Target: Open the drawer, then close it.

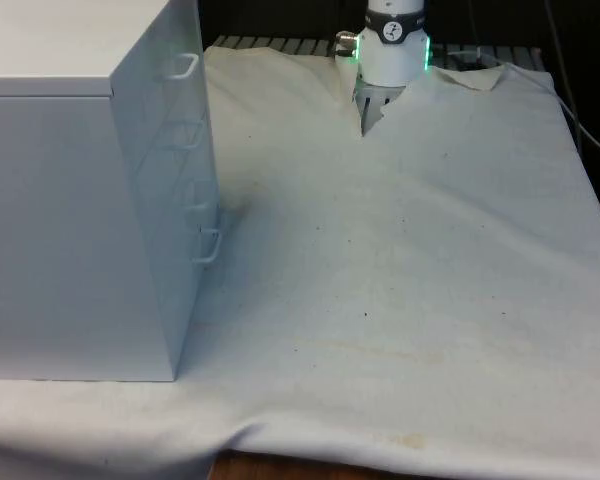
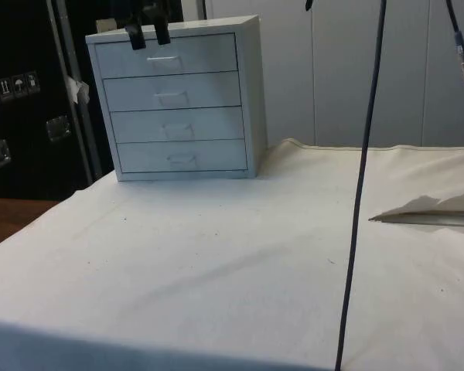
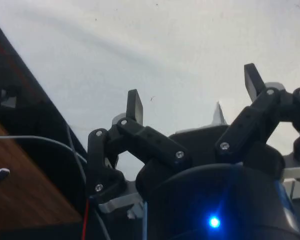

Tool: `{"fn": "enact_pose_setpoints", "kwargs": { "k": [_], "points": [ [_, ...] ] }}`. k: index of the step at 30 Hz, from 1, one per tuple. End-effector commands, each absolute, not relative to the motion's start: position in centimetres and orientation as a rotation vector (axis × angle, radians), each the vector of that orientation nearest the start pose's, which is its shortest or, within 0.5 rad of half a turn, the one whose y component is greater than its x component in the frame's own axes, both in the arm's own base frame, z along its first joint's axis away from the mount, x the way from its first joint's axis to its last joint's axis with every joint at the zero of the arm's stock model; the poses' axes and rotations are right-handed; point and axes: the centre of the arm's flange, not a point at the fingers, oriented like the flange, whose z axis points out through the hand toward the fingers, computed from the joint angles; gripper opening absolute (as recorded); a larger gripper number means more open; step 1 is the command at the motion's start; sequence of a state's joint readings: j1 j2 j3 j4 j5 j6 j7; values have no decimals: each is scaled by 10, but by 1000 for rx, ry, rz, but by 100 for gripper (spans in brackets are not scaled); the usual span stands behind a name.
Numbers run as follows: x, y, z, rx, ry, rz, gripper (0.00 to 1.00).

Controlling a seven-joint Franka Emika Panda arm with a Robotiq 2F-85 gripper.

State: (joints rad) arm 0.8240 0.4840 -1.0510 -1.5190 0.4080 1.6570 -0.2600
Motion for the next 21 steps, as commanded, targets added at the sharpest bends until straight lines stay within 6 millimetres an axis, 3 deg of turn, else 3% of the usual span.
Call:
{"fn": "enact_pose_setpoints", "kwargs": {
  "k": [1,21],
  "points": [
    [643,-1,478,-3127,-10,134,100],
    [670,3,467,-3188,-12,-111,100]
  ]
}}
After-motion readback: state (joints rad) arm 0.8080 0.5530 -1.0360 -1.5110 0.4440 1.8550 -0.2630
